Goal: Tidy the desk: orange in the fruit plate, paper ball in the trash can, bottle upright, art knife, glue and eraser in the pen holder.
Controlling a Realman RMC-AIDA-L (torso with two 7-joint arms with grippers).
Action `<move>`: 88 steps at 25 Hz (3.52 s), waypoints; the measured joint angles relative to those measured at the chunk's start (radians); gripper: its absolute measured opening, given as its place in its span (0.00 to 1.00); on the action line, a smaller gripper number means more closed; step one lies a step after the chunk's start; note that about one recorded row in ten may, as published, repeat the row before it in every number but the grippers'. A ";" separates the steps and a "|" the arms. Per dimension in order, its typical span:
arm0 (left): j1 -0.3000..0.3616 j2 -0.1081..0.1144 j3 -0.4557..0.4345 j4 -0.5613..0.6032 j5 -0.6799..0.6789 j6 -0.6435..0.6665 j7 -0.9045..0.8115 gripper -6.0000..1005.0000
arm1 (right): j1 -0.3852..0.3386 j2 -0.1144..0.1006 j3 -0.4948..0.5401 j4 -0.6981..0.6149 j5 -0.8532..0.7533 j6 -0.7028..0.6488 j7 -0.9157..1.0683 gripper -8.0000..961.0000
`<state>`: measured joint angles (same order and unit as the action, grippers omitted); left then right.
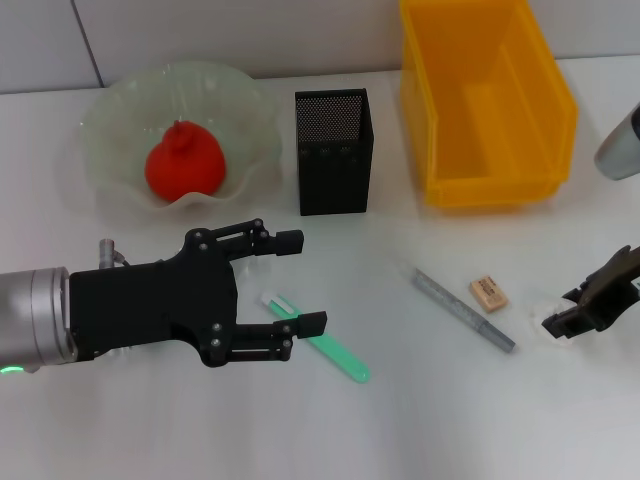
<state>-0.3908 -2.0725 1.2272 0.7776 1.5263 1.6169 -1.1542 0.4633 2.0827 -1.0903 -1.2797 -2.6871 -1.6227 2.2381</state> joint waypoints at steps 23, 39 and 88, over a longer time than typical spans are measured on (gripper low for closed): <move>0.001 -0.001 0.007 0.000 0.000 0.006 0.001 0.81 | -0.092 0.002 -0.016 -0.216 0.096 0.010 0.013 0.37; 0.000 -0.001 0.031 0.000 0.000 -0.004 0.001 0.81 | -0.156 0.005 0.049 -0.376 0.290 0.187 -0.062 0.35; 0.005 -0.001 0.055 -0.008 0.001 -0.008 0.013 0.81 | -0.089 -0.004 0.063 0.021 0.640 0.701 -0.412 0.77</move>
<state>-0.3861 -2.0740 1.2822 0.7692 1.5271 1.6091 -1.1414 0.3745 2.0791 -1.0275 -1.2583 -2.0471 -0.9218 1.8261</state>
